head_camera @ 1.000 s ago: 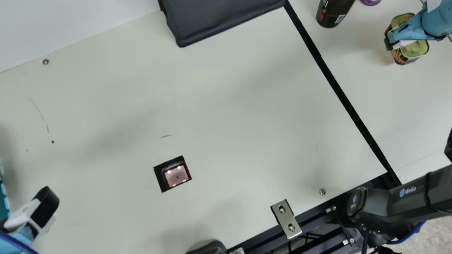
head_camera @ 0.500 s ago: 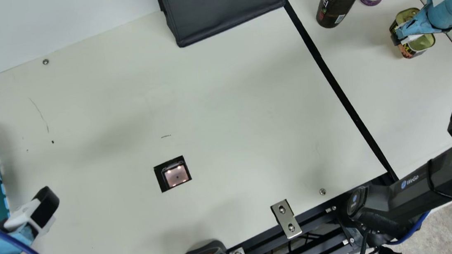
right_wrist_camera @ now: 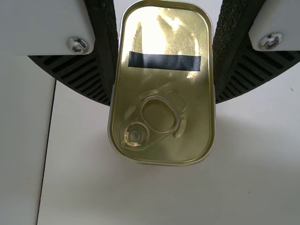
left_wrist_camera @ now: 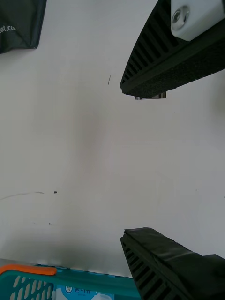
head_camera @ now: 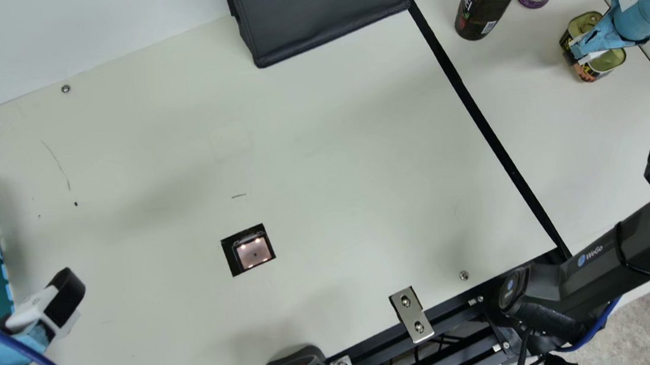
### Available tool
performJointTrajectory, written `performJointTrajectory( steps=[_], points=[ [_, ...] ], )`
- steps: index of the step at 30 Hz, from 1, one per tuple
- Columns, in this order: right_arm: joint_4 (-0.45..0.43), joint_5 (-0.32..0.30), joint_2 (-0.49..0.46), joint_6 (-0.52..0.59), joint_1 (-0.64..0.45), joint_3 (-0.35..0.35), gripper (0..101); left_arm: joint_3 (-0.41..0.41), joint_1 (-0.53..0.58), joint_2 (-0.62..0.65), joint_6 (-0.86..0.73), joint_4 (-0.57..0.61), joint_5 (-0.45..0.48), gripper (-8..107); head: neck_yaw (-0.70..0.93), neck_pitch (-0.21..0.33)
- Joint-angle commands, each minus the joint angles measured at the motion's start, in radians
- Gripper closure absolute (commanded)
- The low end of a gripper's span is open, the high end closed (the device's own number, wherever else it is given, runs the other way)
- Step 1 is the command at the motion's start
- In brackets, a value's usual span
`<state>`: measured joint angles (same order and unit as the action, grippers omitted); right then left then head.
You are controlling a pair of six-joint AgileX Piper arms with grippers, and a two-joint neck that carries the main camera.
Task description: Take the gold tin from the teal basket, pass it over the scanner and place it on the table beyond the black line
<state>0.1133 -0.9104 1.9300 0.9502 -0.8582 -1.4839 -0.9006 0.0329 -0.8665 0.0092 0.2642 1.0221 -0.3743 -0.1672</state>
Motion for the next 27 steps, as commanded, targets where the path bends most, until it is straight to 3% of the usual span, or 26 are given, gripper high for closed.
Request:
performJointTrajectory(
  steps=[1,18,27],
  points=[
    [-0.002,0.003,0.003,-0.002,0.001,0.000,65,0.000,0.000,0.000,0.000,0.000,0.000,9,-0.002,0.029],
    [-0.021,0.037,0.029,-0.020,0.007,-0.015,8,0.000,0.000,0.000,0.000,0.000,0.000,9,-0.002,0.029],
    [-0.065,0.064,-0.037,-0.113,0.025,0.020,6,0.000,0.000,0.000,0.000,0.000,0.000,9,-0.002,0.029]
  ],
)
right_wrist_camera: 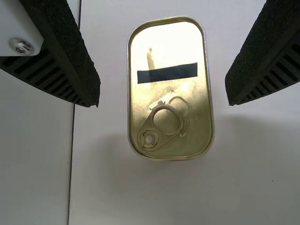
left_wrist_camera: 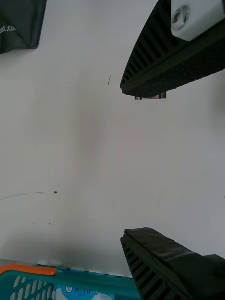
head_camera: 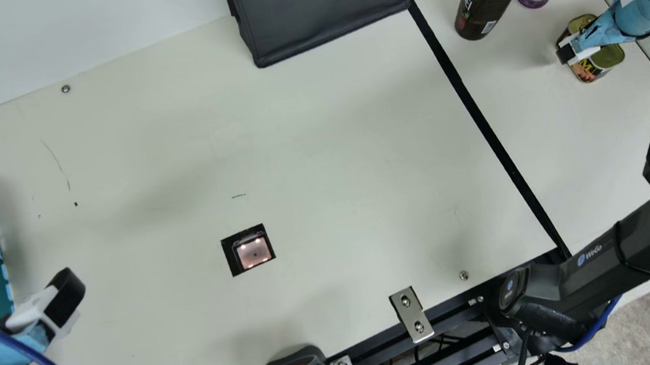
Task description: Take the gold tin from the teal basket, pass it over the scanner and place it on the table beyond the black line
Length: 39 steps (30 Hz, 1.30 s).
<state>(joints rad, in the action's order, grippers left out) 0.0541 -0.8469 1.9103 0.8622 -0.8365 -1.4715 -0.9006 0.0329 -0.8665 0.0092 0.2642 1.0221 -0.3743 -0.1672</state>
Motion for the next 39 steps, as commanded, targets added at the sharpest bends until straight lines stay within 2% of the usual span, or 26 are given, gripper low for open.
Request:
performJointTrajectory(
  steps=[1,9,18,25,26,27,28,39],
  points=[
    [-0.012,0.001,-0.031,-0.043,0.008,0.014,6,0.000,0.000,0.000,0.000,0.000,0.000,9,-0.002,0.029],
    [-0.043,-0.046,-0.184,-0.211,0.054,0.050,6,0.000,0.000,0.000,0.000,0.000,0.000,9,-0.002,0.029],
    [-0.029,-0.155,-0.394,-0.363,0.130,0.061,6,0.000,0.000,0.000,0.000,0.000,0.000,9,-0.002,0.029],
    [-0.002,-0.252,-0.567,-0.440,0.234,0.072,6,0.000,0.000,0.000,0.000,0.000,0.000,9,-0.002,0.029],
    [-0.007,-0.234,-0.512,-0.428,0.206,0.069,6,0.000,0.000,0.000,0.000,0.000,0.000,9,-0.002,0.029],
    [-0.005,-0.248,-0.536,-0.437,0.222,0.072,6,0.000,0.000,0.000,0.000,0.000,0.000,9,-0.002,0.029],
    [-0.004,-0.266,-0.572,-0.452,0.249,0.077,6,-0.017,0.000,0.006,-0.001,-0.014,0.011,9,0.021,0.029],
    [-0.024,-0.298,-0.763,-0.584,0.442,0.134,6,-0.210,-0.003,0.077,-0.006,-0.165,0.132,9,0.278,0.029]
  ],
)
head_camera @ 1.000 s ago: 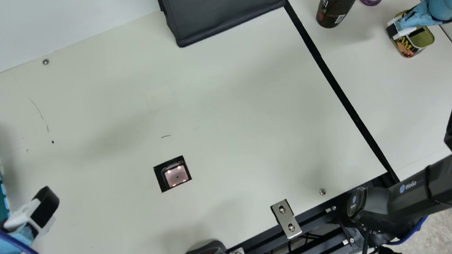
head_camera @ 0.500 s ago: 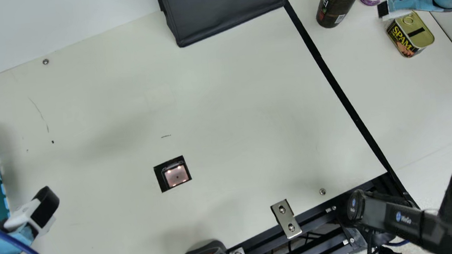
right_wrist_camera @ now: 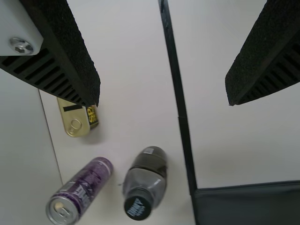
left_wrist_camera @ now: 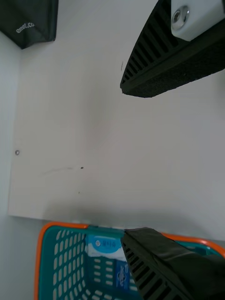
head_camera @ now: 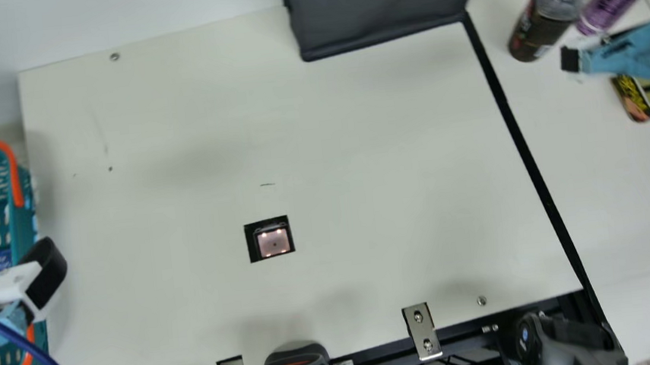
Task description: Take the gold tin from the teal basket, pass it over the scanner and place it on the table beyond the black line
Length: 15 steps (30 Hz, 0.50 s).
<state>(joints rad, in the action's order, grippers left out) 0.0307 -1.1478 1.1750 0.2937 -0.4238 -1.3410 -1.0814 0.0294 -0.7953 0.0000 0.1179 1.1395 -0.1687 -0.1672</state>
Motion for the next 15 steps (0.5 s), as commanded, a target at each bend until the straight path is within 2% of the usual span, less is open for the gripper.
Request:
performJointTrajectory(
  steps=[1,6,7,15],
  points=[
    [-0.003,0.000,-0.045,-0.028,0.046,0.008,6,-0.046,0.000,0.012,0.002,-0.033,0.026,9,0.095,0.029],
    [-0.012,-0.015,-0.132,-0.087,0.134,0.034,6,-0.122,-0.001,0.039,0.000,-0.092,0.074,9,0.141,0.029],
    [-0.014,-0.018,-0.149,-0.099,0.151,0.039,6,-0.102,0.000,0.038,0.000,-0.080,0.067,9,0.141,0.029],
    [-0.029,-0.041,-0.288,-0.195,0.291,0.081,6,-0.121,0.000,0.040,0.000,-0.091,0.076,9,0.141,0.029]
  ],
)
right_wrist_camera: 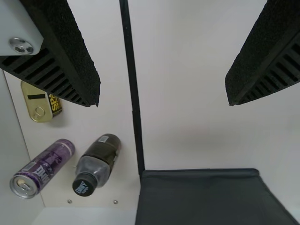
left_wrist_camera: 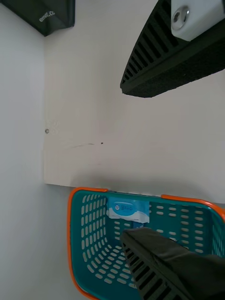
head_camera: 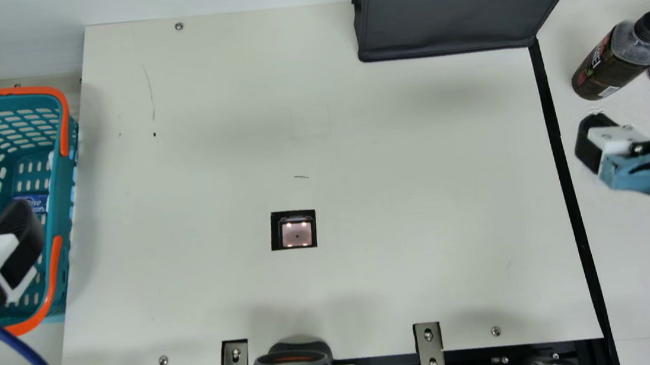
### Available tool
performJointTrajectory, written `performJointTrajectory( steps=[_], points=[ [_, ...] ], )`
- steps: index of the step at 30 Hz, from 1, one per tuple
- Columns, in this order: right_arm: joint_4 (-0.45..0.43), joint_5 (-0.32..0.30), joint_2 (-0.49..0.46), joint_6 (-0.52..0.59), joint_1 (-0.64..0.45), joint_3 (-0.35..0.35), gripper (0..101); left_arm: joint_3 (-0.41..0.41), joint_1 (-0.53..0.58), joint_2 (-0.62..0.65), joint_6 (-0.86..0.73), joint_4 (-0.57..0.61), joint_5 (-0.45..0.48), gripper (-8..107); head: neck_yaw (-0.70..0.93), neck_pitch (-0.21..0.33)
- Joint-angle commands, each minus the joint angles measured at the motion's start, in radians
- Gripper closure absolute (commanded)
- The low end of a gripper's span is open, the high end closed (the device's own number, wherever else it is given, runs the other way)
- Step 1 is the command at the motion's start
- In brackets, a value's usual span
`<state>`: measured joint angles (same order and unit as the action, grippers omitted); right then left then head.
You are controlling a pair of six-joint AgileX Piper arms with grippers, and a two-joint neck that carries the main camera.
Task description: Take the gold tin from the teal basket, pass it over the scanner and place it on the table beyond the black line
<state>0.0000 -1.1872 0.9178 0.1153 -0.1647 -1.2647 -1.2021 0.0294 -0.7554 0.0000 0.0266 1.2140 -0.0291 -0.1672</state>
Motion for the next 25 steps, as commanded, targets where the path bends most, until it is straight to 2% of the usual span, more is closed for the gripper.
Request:
performJointTrajectory(
  steps=[1,8,25],
  points=[
    [0.000,-0.005,-0.048,-0.029,0.049,0.010,6,0.000,0.000,0.000,0.000,0.000,0.000,9,0.002,0.029],
    [-0.013,-0.025,-0.169,-0.112,0.172,0.046,6,0.000,0.000,0.000,0.000,0.000,0.002,9,0.002,0.029],
    [-0.014,-0.034,-0.178,-0.115,0.179,0.047,6,0.000,0.000,0.000,0.000,0.000,0.002,9,0.002,0.029]
  ],
)
